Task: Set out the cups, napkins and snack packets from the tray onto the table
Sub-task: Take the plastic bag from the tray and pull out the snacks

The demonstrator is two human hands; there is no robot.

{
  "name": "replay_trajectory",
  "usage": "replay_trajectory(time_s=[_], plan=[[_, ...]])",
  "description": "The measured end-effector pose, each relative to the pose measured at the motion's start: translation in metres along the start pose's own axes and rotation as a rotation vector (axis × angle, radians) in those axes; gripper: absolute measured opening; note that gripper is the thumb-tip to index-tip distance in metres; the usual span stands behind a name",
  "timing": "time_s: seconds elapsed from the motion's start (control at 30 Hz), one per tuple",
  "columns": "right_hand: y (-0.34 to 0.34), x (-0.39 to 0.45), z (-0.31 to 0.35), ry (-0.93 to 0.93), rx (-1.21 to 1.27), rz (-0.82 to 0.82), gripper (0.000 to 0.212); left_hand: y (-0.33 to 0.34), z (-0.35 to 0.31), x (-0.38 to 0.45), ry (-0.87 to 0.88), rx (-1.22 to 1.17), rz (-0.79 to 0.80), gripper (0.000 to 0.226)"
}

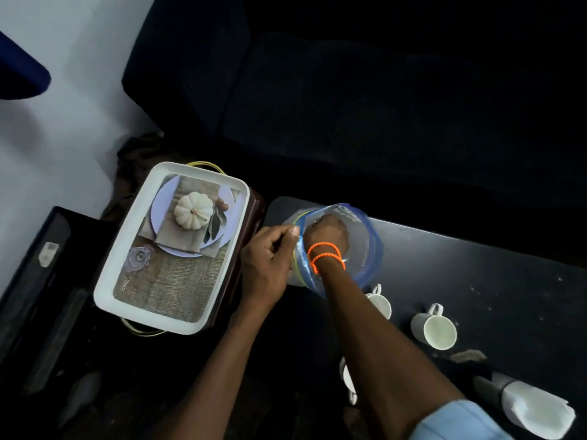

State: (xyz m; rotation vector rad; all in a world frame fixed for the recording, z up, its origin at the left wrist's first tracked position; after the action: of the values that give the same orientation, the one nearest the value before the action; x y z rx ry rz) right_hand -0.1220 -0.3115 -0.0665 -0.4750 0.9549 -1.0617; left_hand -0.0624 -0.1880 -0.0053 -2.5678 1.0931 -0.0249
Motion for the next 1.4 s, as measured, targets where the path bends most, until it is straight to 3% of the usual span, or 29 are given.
replay_trajectory(time_s=[0.2, 0.3, 0.43, 0.6, 0.7, 0.77, 0.83, 0.93, 1.03, 1.1, 1.17, 1.27, 1.4], plan=[[-0.036, -0.023, 0.000, -0.063, 0.238, -0.096, 0.025, 0.005, 0.006, 0.005, -0.079, 0.001, -0.097, 0.017], [-0.084, -0.052, -0.010, -0.122, 0.349, -0.170, 0.022, 0.011, 0.006, 0.007, -0.103, -0.024, -0.126, 0.014], [-0.161, -0.083, -0.051, -0.126, 0.678, -0.245, 0.017, 0.017, 0.004, 0.011, -0.130, -0.063, -0.171, 0.014], [-0.186, -0.059, -0.118, 0.082, 0.881, -0.420, 0.025, 0.020, 0.001, 0.011, -0.157, -0.102, -0.204, 0.017], [-0.148, -0.023, -0.149, 0.242, 1.001, -0.285, 0.029, 0.024, -0.005, 0.008, -0.158, -0.113, -0.190, 0.021], [-0.122, -0.010, -0.167, 0.407, 0.830, -0.147, 0.032, 0.027, -0.008, 0.005, -0.145, -0.095, -0.170, 0.026], [-0.114, -0.009, -0.176, 0.520, 0.512, -0.149, 0.042, 0.028, -0.008, 0.002, -0.132, -0.082, -0.152, 0.032], [-0.125, -0.019, -0.152, 0.345, 0.483, -0.389, 0.031, 0.026, -0.006, 0.000, -0.145, -0.100, -0.124, 0.023], [-0.130, -0.039, -0.101, -0.089, 0.599, -0.554, 0.011, 0.025, -0.008, -0.002, -0.190, -0.150, -0.098, 0.018], [-0.119, -0.047, -0.064, -0.334, 0.624, -0.413, 0.007, 0.026, -0.011, -0.004, -0.199, -0.151, -0.112, 0.019], [-0.094, -0.042, -0.035, -0.389, 0.503, -0.128, 0.008, 0.027, -0.014, -0.006, -0.200, -0.142, -0.124, 0.019], [-0.049, -0.025, -0.018, -0.173, -0.018, 0.162, 0.030, 0.028, -0.012, -0.009, -0.215, -0.132, -0.117, 0.023], [-0.015, -0.017, -0.027, 0.044, -0.069, 0.270, 0.035, 0.027, -0.009, -0.011, -0.213, -0.139, -0.122, 0.017]])
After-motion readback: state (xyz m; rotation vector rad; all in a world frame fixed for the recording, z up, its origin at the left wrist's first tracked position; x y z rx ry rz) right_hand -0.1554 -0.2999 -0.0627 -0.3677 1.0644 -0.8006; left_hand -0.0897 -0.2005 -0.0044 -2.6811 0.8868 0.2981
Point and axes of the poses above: each hand's wrist, its own x-axis towards the middle knuckle, its own y-axis out of the palm, z = x × y, the point moved 2 cm from there along x, towards the middle knuckle, and after that the axes turned 3 degrees about z, right-handed, at the moved point
